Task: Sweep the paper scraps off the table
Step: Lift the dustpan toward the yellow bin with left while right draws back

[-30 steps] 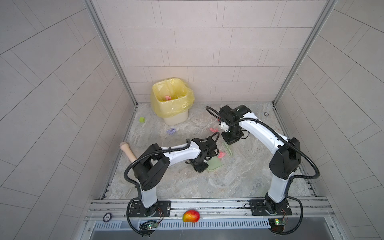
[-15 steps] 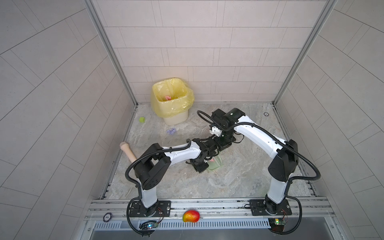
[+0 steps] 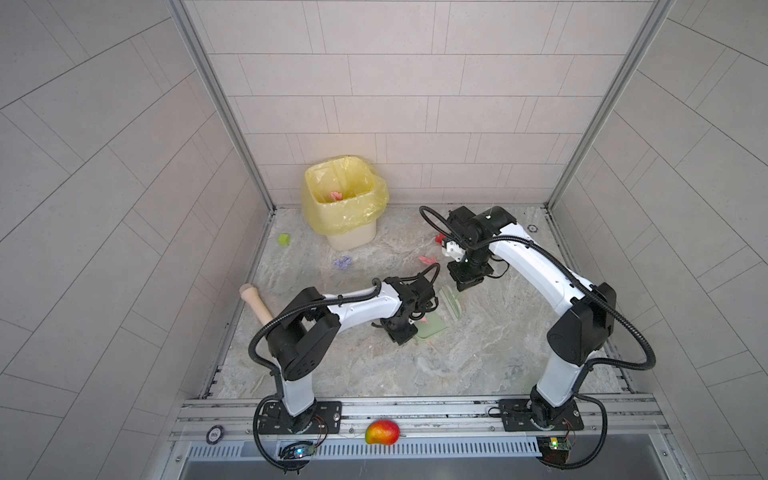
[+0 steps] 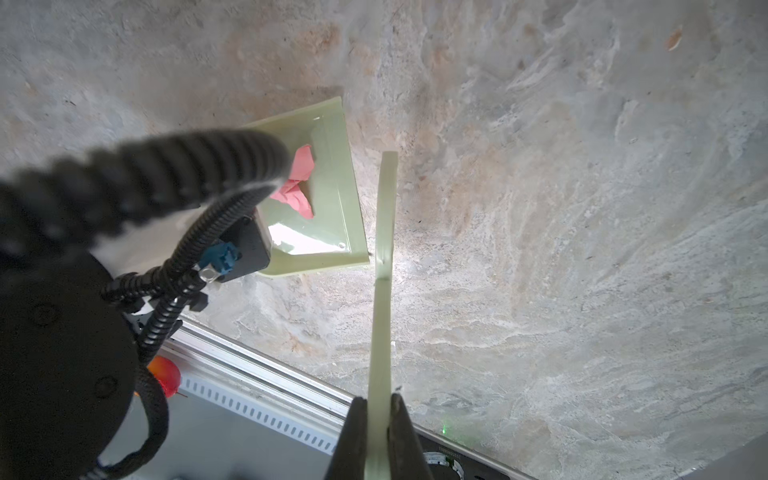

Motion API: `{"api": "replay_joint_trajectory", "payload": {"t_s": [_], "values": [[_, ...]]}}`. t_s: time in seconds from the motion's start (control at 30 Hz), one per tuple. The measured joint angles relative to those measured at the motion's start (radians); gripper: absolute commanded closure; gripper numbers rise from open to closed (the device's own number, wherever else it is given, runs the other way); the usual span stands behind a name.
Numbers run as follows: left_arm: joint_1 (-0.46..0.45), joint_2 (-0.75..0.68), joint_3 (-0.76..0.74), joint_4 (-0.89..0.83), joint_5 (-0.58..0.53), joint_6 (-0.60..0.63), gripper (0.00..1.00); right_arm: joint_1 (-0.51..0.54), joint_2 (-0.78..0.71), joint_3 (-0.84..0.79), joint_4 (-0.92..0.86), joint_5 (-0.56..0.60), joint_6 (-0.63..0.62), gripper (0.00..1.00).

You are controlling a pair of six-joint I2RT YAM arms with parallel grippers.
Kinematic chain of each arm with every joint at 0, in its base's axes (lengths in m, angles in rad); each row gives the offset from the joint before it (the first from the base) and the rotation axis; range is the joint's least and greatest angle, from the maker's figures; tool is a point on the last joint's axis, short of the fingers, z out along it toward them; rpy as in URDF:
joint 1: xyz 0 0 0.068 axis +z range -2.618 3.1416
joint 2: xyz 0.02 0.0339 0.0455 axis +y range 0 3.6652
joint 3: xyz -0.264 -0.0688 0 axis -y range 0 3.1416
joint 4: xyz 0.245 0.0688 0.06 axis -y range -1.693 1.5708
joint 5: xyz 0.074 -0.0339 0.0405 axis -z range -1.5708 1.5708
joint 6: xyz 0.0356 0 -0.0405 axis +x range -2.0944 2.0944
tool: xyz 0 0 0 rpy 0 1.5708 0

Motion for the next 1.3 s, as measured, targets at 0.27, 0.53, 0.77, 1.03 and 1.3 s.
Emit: {"api": "replay_joint_trajectory", "payload": {"t_s": [0.27, 0.53, 0.77, 1.03, 1.3], "values": [[0.01, -0.164, -0.01, -0.002, -0.062, -0.014, 1.0, -0.15, -0.164, -0.17, 0.072, -0.07, 0.018, 1.0], [0.088, -0.266, 0.104, -0.106, -0.14, -0.042, 1.0, -0.229, -0.24, -0.248, 0.11, -0.123, 0.035, 1.0], [0.241, -0.325, 0.32, -0.243, -0.195, -0.044, 1.0, -0.262, -0.262, -0.269, 0.129, -0.154, 0.036, 1.0], [0.46, -0.362, 0.48, -0.328, -0.241, -0.022, 1.0, -0.285, -0.296, -0.317, 0.147, -0.182, 0.036, 1.0], [0.669, -0.315, 0.644, -0.356, -0.263, 0.018, 1.0, -0.315, -0.31, -0.333, 0.149, -0.203, 0.025, 1.0]]}}
